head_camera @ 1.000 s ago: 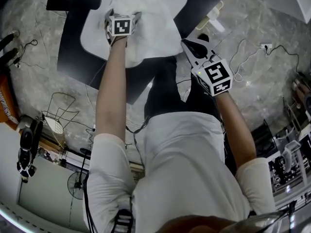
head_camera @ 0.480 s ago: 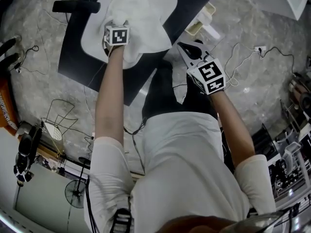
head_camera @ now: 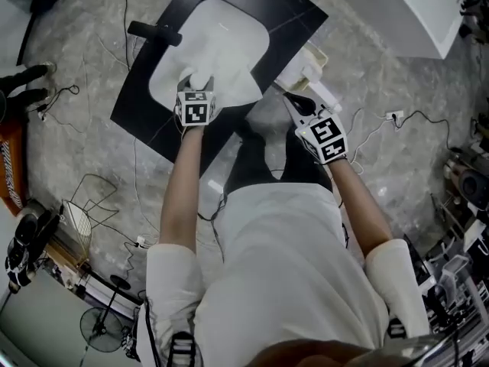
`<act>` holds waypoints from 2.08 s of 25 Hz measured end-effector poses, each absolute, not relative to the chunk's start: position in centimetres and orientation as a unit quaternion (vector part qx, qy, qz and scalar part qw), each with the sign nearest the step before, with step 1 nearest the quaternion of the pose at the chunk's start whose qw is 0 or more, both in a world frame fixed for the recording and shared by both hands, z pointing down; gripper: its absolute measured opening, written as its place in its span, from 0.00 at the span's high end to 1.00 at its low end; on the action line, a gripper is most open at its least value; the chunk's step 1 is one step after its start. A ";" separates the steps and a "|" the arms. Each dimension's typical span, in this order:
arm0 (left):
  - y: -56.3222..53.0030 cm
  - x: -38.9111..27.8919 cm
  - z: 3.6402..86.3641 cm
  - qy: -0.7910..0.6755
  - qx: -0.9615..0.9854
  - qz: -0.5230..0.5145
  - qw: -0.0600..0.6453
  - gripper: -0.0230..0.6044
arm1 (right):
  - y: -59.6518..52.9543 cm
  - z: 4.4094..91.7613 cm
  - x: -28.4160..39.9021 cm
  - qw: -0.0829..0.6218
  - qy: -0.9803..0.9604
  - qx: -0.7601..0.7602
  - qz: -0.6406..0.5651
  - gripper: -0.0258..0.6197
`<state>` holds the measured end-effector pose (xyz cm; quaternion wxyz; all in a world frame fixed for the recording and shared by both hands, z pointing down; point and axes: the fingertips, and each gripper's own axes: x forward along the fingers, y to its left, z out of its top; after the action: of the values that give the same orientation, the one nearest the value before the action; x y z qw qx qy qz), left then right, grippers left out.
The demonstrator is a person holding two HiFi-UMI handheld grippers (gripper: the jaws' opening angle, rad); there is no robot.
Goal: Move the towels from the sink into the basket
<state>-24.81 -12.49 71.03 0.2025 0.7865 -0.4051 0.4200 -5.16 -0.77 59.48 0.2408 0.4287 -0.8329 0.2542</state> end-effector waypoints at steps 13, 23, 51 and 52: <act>-5.3 -17.8 49.2 -0.410 0.854 0.245 0.207 0.72 | 0.9 45.7 1.9 0.203 -0.836 0.471 0.195 0.96; -1.3 -11.7 40.1 -0.358 0.897 0.166 0.202 0.72 | 1.8 36.7 8.0 0.148 -0.818 0.540 0.131 0.96; 3.0 5.4 44.8 -0.245 0.919 0.222 0.215 0.72 | 8.5 42.8 21.0 0.158 -0.758 0.603 0.194 0.96; 3.1 6.4 45.9 -0.240 0.918 0.228 0.220 0.72 | 8.6 43.6 21.7 0.160 -0.755 0.603 0.202 0.96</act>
<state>6.41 3.12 45.88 0.2197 0.9177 -0.2400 0.2280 21.69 8.64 43.60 0.1597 0.6030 -0.7549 0.2022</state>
